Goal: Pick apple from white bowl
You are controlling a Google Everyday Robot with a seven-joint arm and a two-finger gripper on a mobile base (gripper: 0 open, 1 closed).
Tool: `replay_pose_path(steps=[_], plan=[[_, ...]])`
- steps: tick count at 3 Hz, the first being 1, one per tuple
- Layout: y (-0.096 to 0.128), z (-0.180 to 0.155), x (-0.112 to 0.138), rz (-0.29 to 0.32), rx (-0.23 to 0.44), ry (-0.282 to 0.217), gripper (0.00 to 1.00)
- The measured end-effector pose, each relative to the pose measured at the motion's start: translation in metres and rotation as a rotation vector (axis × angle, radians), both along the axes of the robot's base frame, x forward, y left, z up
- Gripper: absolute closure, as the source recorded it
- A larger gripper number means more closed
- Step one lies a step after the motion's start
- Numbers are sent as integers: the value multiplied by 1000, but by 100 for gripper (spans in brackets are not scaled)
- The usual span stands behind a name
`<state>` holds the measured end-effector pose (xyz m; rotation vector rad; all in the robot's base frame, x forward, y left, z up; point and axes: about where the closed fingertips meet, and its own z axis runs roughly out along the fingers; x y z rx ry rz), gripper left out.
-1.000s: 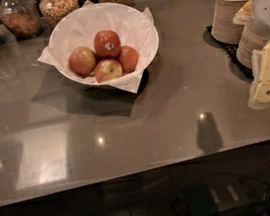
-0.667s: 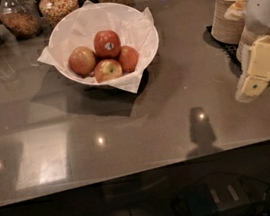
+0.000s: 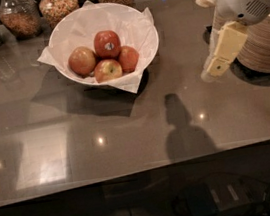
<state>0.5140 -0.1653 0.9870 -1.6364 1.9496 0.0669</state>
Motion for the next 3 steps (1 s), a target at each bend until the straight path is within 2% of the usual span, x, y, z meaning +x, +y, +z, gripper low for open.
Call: replay_pose_path(steps=[1, 3], plan=[[25, 2, 28, 36, 62, -29, 0], [87, -12, 74, 104, 124, -29, 0]])
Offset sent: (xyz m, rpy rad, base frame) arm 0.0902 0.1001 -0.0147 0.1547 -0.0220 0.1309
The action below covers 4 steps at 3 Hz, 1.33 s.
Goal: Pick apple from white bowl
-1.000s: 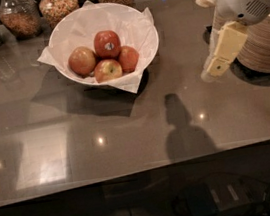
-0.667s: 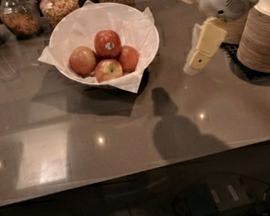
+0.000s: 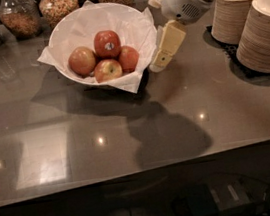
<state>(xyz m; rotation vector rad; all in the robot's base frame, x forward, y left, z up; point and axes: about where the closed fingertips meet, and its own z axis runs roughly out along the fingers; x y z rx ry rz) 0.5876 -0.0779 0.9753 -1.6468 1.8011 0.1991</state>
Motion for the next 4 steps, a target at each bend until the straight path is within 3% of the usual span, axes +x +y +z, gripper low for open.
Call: replay_pose_path(steps=[2, 4], plan=[[67, -4, 52, -64, 32, -36, 0], [70, -12, 55, -76, 53, -39, 0]])
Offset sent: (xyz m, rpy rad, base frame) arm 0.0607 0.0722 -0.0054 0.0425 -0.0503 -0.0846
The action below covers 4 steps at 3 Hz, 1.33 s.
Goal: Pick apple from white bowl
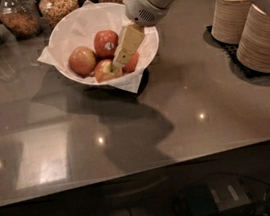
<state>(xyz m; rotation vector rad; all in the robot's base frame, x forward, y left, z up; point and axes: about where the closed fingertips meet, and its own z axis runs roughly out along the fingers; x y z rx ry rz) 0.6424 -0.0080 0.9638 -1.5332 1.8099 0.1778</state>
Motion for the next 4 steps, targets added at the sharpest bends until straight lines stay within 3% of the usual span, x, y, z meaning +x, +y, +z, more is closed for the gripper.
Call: replay_pose_path(steps=[3, 4], plan=[[11, -22, 35, -66, 194, -21, 0], [15, -25, 43, -79, 241, -20, 15]])
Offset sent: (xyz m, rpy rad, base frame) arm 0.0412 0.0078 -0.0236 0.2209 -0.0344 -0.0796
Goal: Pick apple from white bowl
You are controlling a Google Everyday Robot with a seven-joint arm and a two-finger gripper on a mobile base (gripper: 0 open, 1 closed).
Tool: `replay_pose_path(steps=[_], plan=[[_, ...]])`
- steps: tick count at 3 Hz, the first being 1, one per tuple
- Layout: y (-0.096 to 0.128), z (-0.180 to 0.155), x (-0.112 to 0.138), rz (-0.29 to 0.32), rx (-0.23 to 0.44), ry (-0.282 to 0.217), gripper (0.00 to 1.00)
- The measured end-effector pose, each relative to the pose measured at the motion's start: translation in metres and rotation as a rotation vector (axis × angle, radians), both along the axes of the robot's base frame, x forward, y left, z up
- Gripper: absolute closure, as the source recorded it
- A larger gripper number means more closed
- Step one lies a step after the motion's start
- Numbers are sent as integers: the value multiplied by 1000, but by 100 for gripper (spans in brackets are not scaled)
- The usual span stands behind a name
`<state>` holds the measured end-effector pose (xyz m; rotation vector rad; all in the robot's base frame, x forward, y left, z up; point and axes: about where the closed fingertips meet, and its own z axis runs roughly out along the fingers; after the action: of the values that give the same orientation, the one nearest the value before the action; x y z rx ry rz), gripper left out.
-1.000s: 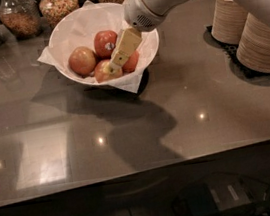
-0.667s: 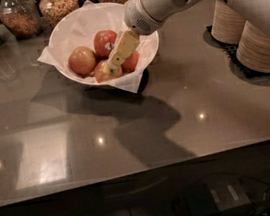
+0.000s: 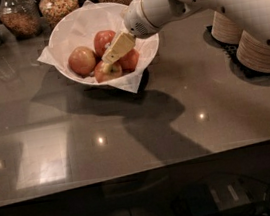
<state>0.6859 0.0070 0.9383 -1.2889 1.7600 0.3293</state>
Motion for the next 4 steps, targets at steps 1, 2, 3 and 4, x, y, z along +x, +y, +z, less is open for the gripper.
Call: replay_pose_path(steps=[1, 2, 3, 4], plan=[[7, -5, 6, -2, 38, 10, 19], [12, -10, 10, 1, 63, 22, 19], [17, -14, 12, 7, 79, 33, 20], [24, -19, 15, 16, 94, 45, 24]])
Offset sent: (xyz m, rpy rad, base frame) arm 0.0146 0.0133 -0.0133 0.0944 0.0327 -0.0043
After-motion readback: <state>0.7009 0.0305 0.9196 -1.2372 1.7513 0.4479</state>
